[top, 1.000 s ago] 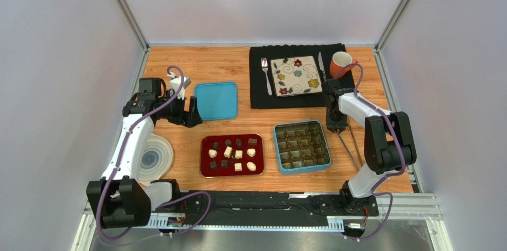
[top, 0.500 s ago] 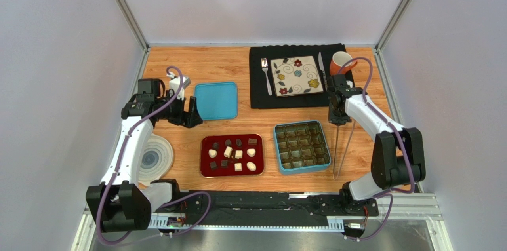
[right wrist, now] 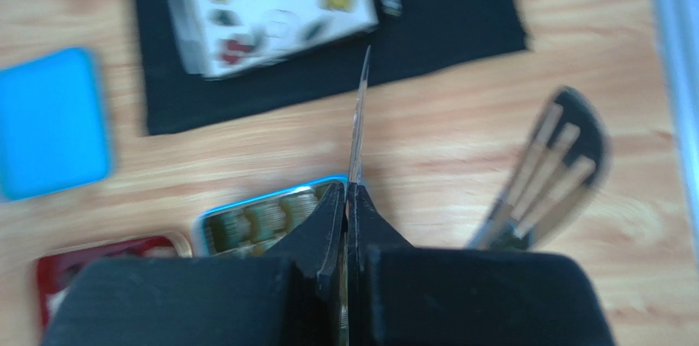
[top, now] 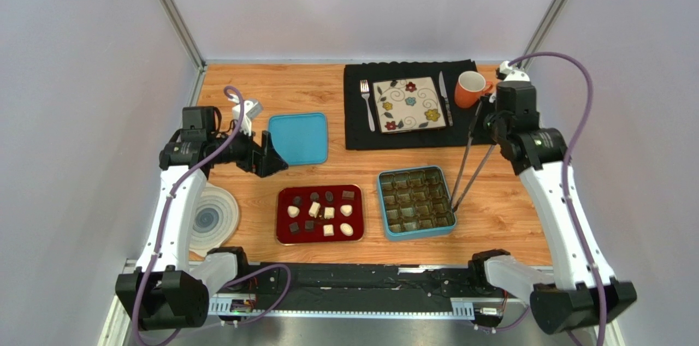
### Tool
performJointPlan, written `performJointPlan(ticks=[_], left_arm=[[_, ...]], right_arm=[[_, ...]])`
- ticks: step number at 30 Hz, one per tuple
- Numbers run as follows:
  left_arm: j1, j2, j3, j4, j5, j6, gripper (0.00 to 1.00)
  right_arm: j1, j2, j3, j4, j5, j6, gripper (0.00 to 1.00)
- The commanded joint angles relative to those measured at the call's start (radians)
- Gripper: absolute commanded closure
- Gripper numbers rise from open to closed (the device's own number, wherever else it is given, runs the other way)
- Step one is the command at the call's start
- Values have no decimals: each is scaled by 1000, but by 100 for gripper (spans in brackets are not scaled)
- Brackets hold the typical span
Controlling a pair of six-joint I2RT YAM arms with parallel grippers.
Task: Pack the chocolate
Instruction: Pick up the clamp at the center of the board.
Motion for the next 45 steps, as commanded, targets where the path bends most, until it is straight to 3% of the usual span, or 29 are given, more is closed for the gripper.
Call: performJointPlan(ticks=[1, 3, 7, 10, 14, 16, 17, 18, 20, 22, 26, 29, 31, 35, 37, 41, 45], left_arm=[[3, -45, 73, -5, 163, 5, 3], [3, -54, 77, -2, 213, 21, 3], [3, -85, 59, -3, 409, 56, 3], [1, -102, 53, 49, 520, 10, 4], [3, -139, 37, 217, 638, -141, 3], [3, -169, -24, 456, 699, -357, 3], [3, -180, -53, 692, 715, -454, 3], [3, -192, -115, 815, 724, -658, 3], [3, -206, -150, 1005, 755, -783, 4], [1, -202, -139, 970, 801, -757, 4], [-11, -171, -82, 685, 914, -576, 7], [-11, -150, -45, 597, 974, -496, 9], [-16, -160, -59, 604, 974, -519, 12], [-48, -191, -153, 829, 974, -704, 20], [-58, -202, -167, 865, 976, -731, 24], [-62, -212, -197, 935, 976, -797, 43], [-62, -208, -207, 978, 977, -824, 46]], right_arm=[[5, -106, 59, 76, -389, 46, 100], [10, -139, 49, 128, -604, 72, 100], [63, -142, -75, 459, -984, 187, 100], [182, -90, -76, 558, -1086, 195, 100], [373, 31, 25, 436, -1095, 49, 100], [474, 97, 52, 388, -1095, -9, 100], [502, 113, 64, 383, -1093, -20, 100], [528, 125, 69, 385, -1093, -32, 100], [582, 159, 66, 398, -1098, -34, 100], [617, 176, 63, 437, -1121, -23, 100], [648, 243, 87, 460, -1159, -23, 100], [655, 301, 131, 432, -1179, -45, 100], [655, 337, 174, 396, -1193, -61, 100], [663, 419, 256, 337, -1210, -106, 100], [666, 465, 302, 297, -1219, -123, 100], [665, 515, 361, 230, -1239, -158, 100], [665, 538, 377, 210, -1259, -180, 100]])
